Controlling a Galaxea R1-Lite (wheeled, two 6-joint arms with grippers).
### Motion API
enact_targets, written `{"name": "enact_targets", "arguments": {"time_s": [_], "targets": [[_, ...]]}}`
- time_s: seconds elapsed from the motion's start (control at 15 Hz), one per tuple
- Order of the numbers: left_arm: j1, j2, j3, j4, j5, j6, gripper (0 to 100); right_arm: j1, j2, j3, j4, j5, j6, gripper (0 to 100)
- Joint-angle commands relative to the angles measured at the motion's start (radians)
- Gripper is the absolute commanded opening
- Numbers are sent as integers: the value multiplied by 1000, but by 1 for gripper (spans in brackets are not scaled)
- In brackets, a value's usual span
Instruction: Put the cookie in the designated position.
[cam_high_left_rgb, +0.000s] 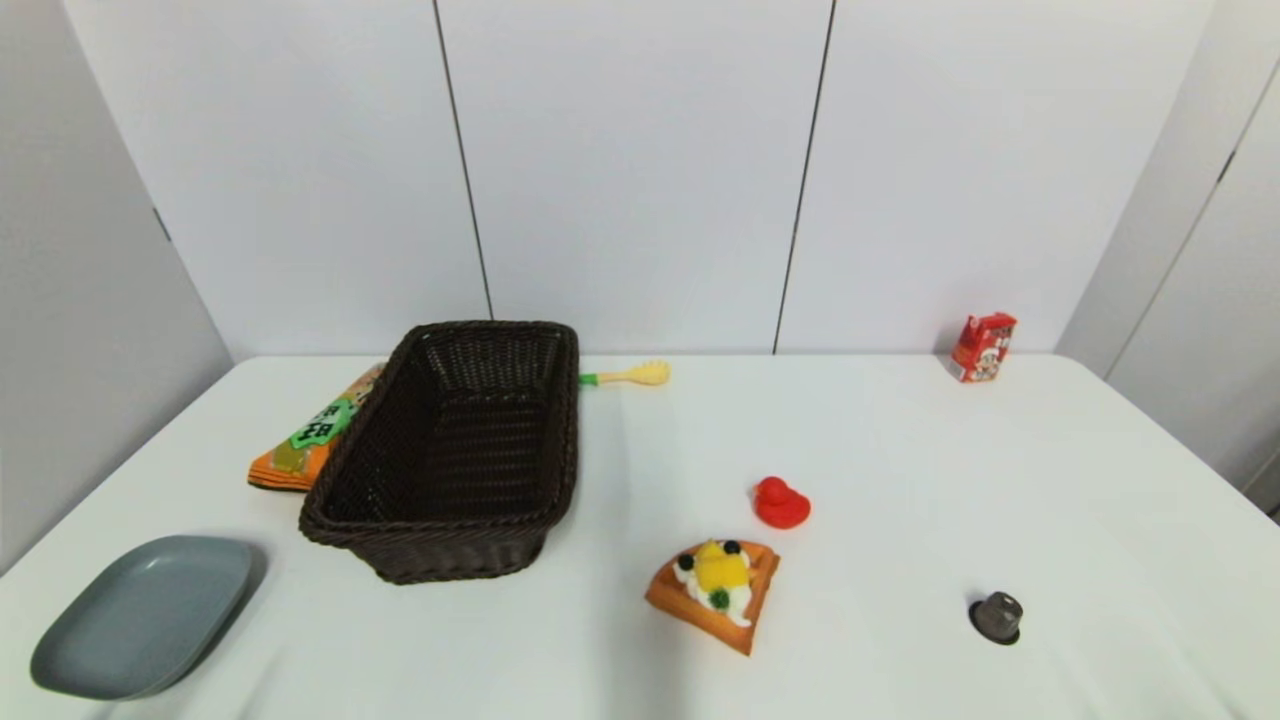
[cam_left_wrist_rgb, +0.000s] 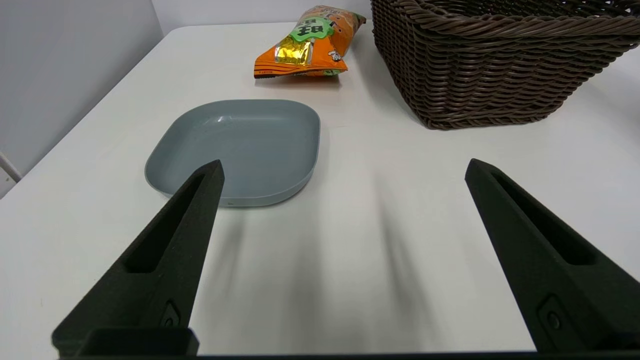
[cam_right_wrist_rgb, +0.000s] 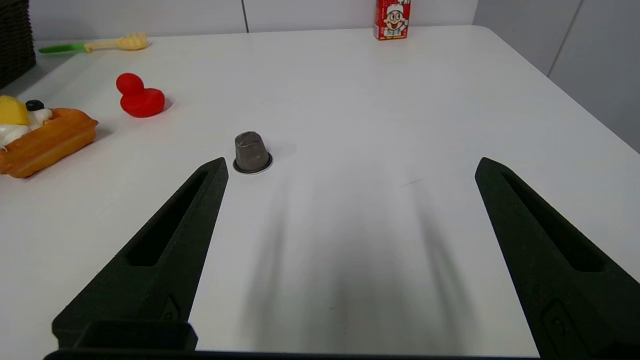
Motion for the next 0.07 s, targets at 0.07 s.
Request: {"name": "enact_targets", "arguments": {"time_s": [0.07], "targets": [[0, 1, 0, 0, 0, 1, 100, 0, 0, 2, -1, 0, 0, 100]]}}
